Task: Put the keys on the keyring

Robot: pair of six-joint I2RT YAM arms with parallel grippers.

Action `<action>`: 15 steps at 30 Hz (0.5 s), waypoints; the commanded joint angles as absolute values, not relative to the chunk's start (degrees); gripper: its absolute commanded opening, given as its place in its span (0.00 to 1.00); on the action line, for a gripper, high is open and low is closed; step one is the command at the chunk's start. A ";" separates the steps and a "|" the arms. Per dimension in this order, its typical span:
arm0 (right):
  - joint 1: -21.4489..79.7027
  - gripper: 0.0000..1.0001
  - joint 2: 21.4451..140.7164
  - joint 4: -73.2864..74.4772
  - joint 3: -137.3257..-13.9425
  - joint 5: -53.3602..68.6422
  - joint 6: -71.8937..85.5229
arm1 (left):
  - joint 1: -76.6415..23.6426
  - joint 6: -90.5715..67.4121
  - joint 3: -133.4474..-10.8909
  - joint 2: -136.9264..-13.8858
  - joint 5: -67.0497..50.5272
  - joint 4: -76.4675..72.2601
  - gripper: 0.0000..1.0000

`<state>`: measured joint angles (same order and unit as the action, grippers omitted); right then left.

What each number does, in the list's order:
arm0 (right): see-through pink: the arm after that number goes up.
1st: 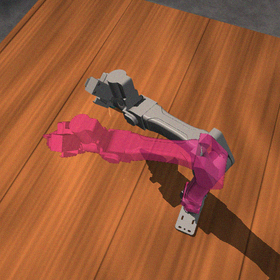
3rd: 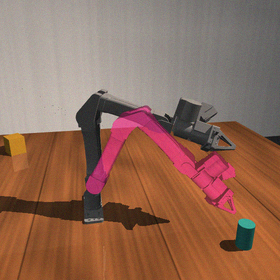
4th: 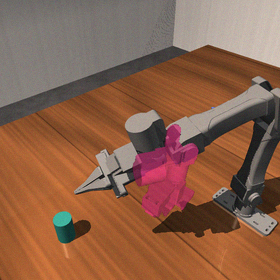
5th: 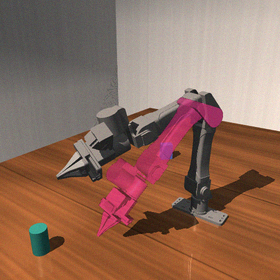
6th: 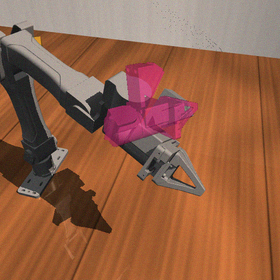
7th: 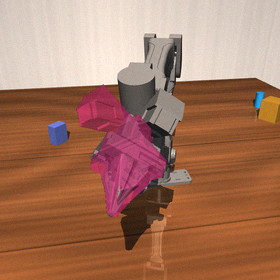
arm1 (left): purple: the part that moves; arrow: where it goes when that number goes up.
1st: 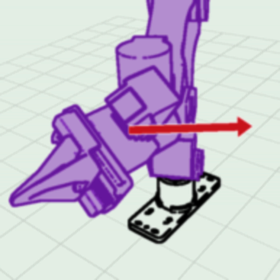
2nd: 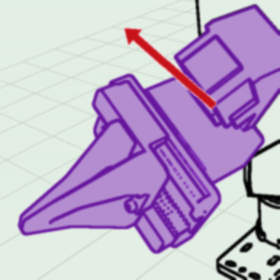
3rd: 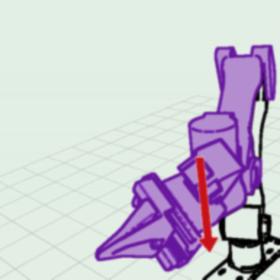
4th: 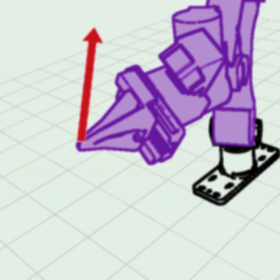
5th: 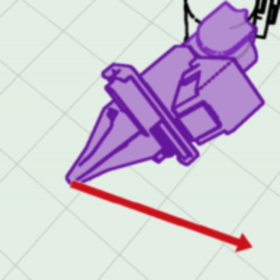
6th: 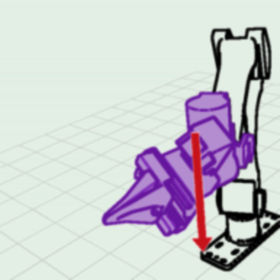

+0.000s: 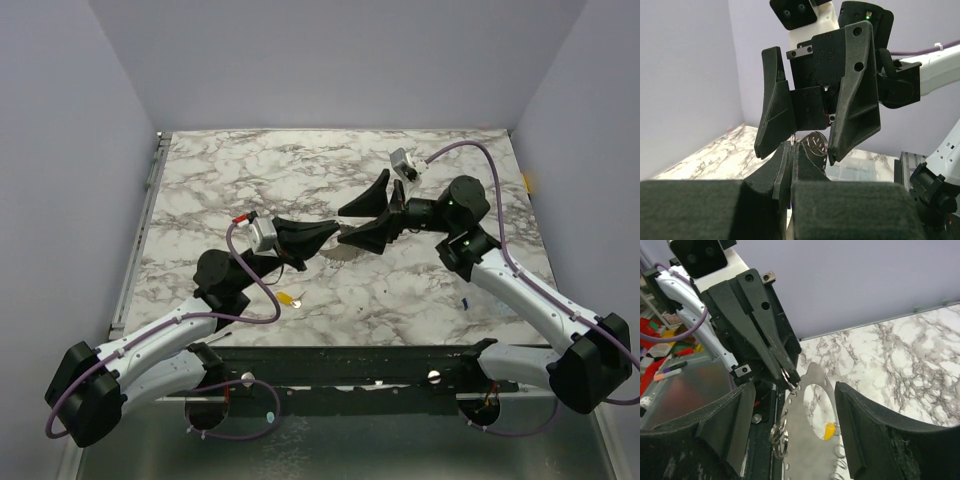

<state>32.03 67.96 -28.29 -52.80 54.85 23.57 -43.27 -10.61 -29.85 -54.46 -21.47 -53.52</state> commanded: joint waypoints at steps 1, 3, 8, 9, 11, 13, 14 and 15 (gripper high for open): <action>32.34 0.71 68.45 -25.66 -53.29 51.97 19.94 | -43.48 -12.75 -28.72 -53.54 -19.04 -58.83 0.00; 32.38 0.65 68.70 -25.87 -53.31 52.14 19.74 | -43.49 -13.42 -28.42 -53.36 -18.62 -59.65 0.00; 33.09 0.49 69.20 -25.78 -53.56 52.65 18.87 | -43.50 -15.33 -27.80 -53.62 -17.81 -61.67 0.00; 33.30 0.48 69.32 -25.24 -53.73 52.38 18.28 | -43.49 -15.74 -27.74 -53.74 -17.76 -61.95 0.00; 33.97 0.48 69.32 -23.36 -54.31 51.58 16.37 | -43.45 -16.21 -27.69 -53.95 -17.52 -62.49 0.00; 34.33 0.47 69.29 -21.93 -54.64 50.22 15.16 | -43.47 -16.70 -27.53 -54.13 -17.41 -63.06 0.00; 34.43 0.47 69.16 -21.70 -54.73 49.66 14.86 | -43.43 -16.92 -27.51 -54.29 -17.40 -63.36 0.00; 34.57 0.47 69.09 -21.64 -54.75 48.88 14.67 | -43.50 -17.14 -27.42 -54.40 -17.46 -63.51 0.00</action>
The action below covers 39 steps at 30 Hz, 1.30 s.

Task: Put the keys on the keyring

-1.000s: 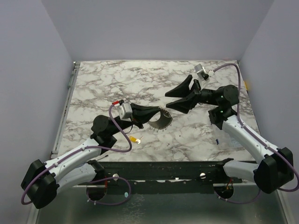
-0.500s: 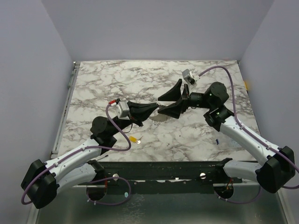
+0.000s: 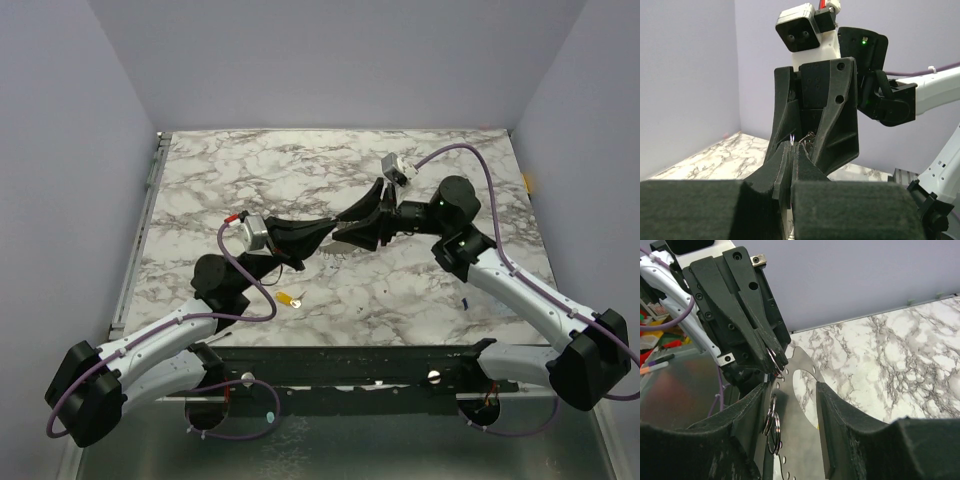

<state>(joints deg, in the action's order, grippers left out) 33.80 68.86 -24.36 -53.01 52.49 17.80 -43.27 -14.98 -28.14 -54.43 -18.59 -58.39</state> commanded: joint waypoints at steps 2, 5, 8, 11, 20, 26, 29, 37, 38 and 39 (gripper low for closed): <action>34.82 0.47 68.98 -21.97 -54.81 47.61 14.44 | -43.55 -17.50 -27.34 -54.85 -17.77 -63.82 0.00; 35.19 0.47 68.79 -22.57 -55.02 46.44 14.44 | -43.50 -17.88 -27.08 -55.22 -17.93 -64.37 0.00; 35.33 0.49 68.50 -22.95 -55.47 45.88 14.51 | -43.50 -18.10 -26.83 -55.33 -17.85 -64.70 0.00; 35.50 0.49 68.12 -22.81 -55.99 45.35 14.23 | -43.53 -18.28 -26.55 -55.22 -17.63 -64.94 0.00; 36.57 0.16 68.99 -20.34 -56.80 44.65 11.96 | -43.55 -18.89 -26.25 -55.36 -17.67 -65.39 0.00; 37.08 0.01 68.42 -21.79 -56.44 45.31 11.83 | -43.55 -19.29 -25.68 -56.36 -17.17 -65.47 0.00; 37.09 0.01 67.55 -21.43 -56.20 44.13 10.46 | -43.53 -19.50 -25.33 -56.64 -16.87 -65.42 0.06; 37.08 0.01 64.76 -19.30 -55.36 41.16 6.24 | -43.54 -20.10 -24.04 -56.12 -16.14 -65.35 0.53; 37.09 0.01 64.55 -18.85 -55.42 41.09 5.65 | -43.54 -20.12 -23.88 -55.85 -16.09 -65.39 0.57; 37.09 0.01 64.39 -18.45 -55.29 41.05 5.17 | -43.54 -20.17 -23.78 -55.55 -16.04 -65.39 0.59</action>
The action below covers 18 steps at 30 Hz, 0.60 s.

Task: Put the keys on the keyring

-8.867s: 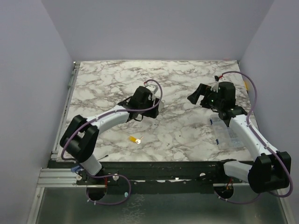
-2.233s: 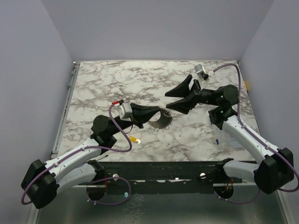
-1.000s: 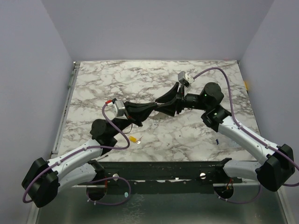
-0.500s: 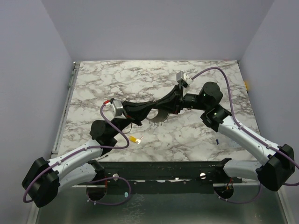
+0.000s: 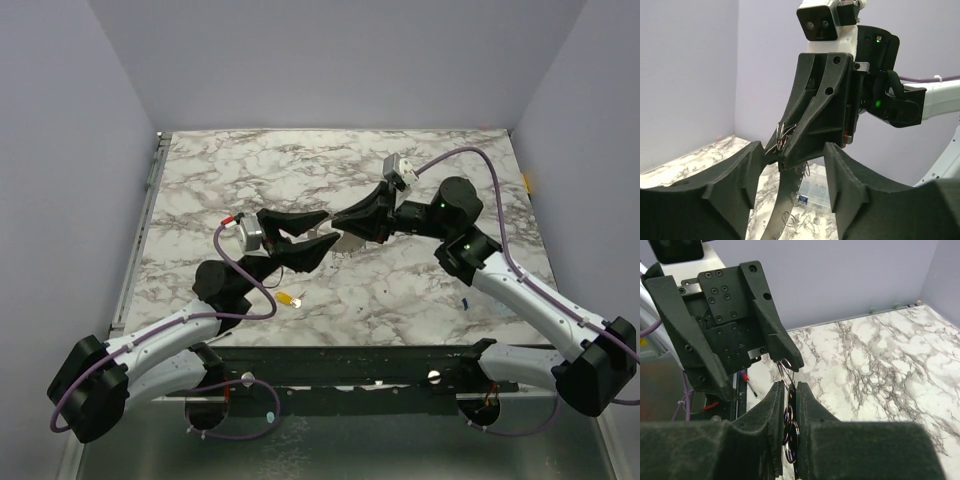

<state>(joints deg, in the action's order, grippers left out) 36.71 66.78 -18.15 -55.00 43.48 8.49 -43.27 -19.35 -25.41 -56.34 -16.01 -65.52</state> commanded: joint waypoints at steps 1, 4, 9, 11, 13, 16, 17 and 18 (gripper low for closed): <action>37.09 0.01 64.19 -17.79 -55.24 41.05 4.67 | -43.53 -20.22 -23.74 -55.05 -16.08 -65.35 0.64; 37.09 0.01 63.79 -14.16 -56.01 41.22 2.05 | -43.49 -18.38 -24.56 -52.55 -16.66 -60.92 0.77; 37.09 0.01 62.77 -3.14 -59.28 40.25 -6.47 | -43.44 -6.02 -32.74 -48.76 -20.77 -35.76 0.84; 37.17 0.01 61.54 -0.76 -59.39 38.49 -9.19 | -43.46 -0.81 -36.87 -49.05 -22.83 -25.36 0.84; 37.97 0.01 59.80 -0.11 -58.07 34.88 -12.56 | -43.47 3.99 -40.69 -49.49 -23.41 -16.47 0.84; 38.91 0.01 56.12 -2.27 -52.61 29.30 -17.27 | -43.50 9.42 -44.93 -49.74 -26.08 -7.03 0.84; 39.00 0.01 54.86 -3.64 -50.86 28.00 -18.67 | -43.51 11.18 -45.91 -49.75 -26.62 -4.46 0.84; 39.10 0.01 53.78 -4.99 -48.97 26.72 -19.99 | -43.44 11.99 -46.66 -49.81 -26.59 -2.15 0.84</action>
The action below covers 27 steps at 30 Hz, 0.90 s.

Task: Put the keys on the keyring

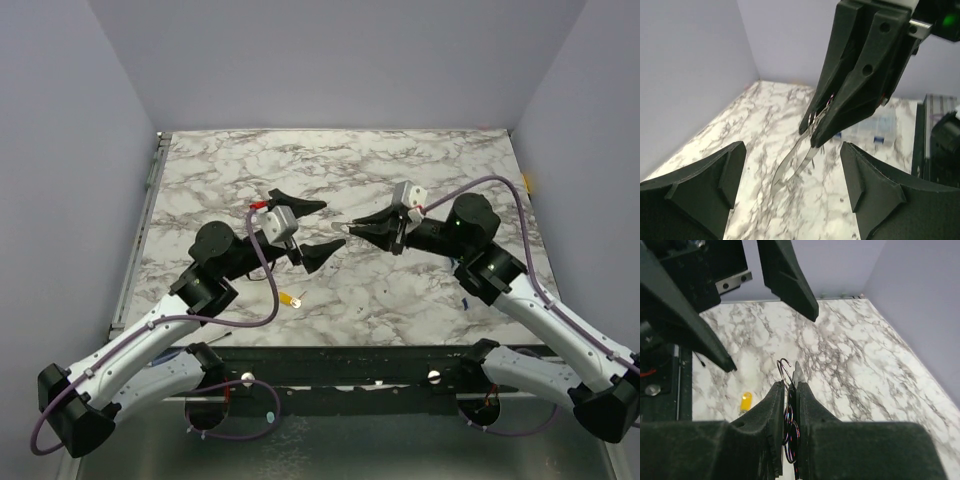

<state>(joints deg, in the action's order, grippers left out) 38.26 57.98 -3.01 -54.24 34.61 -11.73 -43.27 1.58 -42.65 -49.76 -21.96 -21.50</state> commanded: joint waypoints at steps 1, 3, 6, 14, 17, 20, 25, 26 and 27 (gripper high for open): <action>39.23 0.01 52.71 -5.90 -47.46 25.74 -21.57 | -43.40 12.01 -47.50 -50.08 -25.76 -0.42 0.84; 39.49 0.01 51.18 -6.70 -45.43 23.54 -23.91 | -43.36 10.37 -49.78 -51.34 -24.05 3.67 0.84; 39.79 0.01 49.35 -6.69 -43.73 20.58 -26.40 | -43.22 5.89 -52.11 -52.88 -22.36 7.54 0.85; 40.44 0.01 45.73 -6.30 -42.04 17.43 -29.92 | -42.77 -12.52 -51.01 -55.87 -12.81 11.81 0.90; 40.58 0.01 45.78 -4.73 -42.36 16.06 -31.22 | -42.75 -20.10 -51.00 -58.17 -6.94 15.48 0.92; 40.56 0.01 45.97 -4.31 -42.02 15.07 -31.99 | -42.67 -24.86 -52.25 -61.57 -0.69 21.92 0.83; 40.58 0.01 46.47 -3.82 -41.61 13.85 -31.93 | -42.68 -25.26 -53.35 -63.46 -1.39 28.79 0.78; 40.60 0.01 46.44 -3.94 -41.39 13.64 -31.79 | -42.69 -25.68 -53.35 -63.56 -0.56 29.92 0.78; 40.65 0.01 46.29 -3.91 -41.24 13.36 -31.61 | -42.71 -26.19 -53.43 -63.92 1.60 31.37 0.75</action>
